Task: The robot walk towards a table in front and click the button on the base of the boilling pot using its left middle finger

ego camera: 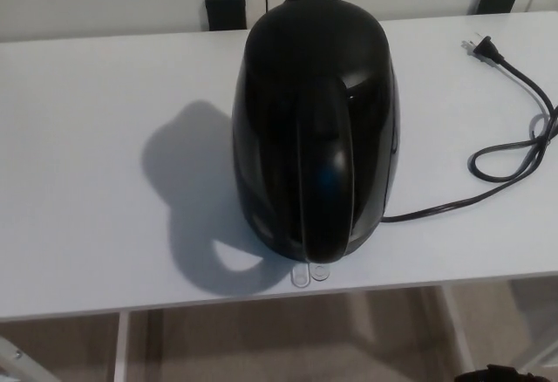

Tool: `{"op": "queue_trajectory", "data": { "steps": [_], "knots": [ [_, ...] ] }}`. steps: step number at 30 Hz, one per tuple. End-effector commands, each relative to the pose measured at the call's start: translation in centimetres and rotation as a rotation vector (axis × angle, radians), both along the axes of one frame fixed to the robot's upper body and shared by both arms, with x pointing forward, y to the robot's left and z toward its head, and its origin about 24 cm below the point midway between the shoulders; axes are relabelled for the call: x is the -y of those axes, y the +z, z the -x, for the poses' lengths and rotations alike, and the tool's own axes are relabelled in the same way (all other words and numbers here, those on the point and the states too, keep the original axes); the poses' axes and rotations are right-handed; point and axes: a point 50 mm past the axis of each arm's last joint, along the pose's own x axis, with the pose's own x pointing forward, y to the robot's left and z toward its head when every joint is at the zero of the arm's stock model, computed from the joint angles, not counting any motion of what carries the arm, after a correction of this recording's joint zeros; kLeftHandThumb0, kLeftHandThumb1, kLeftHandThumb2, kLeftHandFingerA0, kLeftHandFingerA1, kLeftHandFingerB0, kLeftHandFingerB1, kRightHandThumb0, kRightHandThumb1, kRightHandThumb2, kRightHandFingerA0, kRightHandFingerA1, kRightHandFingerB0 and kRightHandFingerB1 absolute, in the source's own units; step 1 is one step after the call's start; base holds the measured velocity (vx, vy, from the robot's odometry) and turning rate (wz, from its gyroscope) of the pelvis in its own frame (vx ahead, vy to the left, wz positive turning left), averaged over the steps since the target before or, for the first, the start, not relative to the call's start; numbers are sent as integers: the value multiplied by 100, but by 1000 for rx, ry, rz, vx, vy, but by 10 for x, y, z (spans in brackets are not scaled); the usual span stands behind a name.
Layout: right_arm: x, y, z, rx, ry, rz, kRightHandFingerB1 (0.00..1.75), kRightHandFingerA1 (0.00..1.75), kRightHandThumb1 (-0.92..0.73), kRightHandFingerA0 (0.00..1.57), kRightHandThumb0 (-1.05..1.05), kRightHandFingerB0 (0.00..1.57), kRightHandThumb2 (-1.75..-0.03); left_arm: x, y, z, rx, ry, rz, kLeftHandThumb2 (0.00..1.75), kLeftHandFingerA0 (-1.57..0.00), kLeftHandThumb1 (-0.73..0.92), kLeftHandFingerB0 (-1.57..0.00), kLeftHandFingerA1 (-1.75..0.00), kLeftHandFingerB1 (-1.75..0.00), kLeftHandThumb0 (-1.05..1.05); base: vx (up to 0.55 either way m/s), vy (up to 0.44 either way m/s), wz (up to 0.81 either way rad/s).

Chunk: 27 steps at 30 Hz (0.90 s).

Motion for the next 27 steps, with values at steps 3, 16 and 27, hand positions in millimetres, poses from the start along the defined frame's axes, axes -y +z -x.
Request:
{"op": "queue_trajectory", "data": {
  "steps": [3, 16, 27],
  "knots": [
    [10, 3, 0, -25, -13, 20, 39, 43, -51, 61, -24, 46, -55, 35, 56, 15, 383, -447, -165, 71, -28, 92, -29, -32, -31, -74, 0, 0, 0],
    [11, 0, 7, -31, -7, -38, 40, 47, -47, 61, -37, 46, -54, 37, 54, 1, 839, -604, -434, 68, -28, 91, -30, -32, -30, -73, 0, 0, 0],
    [8, -5, 17, -40, -4, 3, 41, 48, -49, 70, -26, 50, -54, 23, 57, -23, 888, -487, -543, 69, -25, 92, -25, -31, -29, -72, 0, 0, 0]
  ]
}}
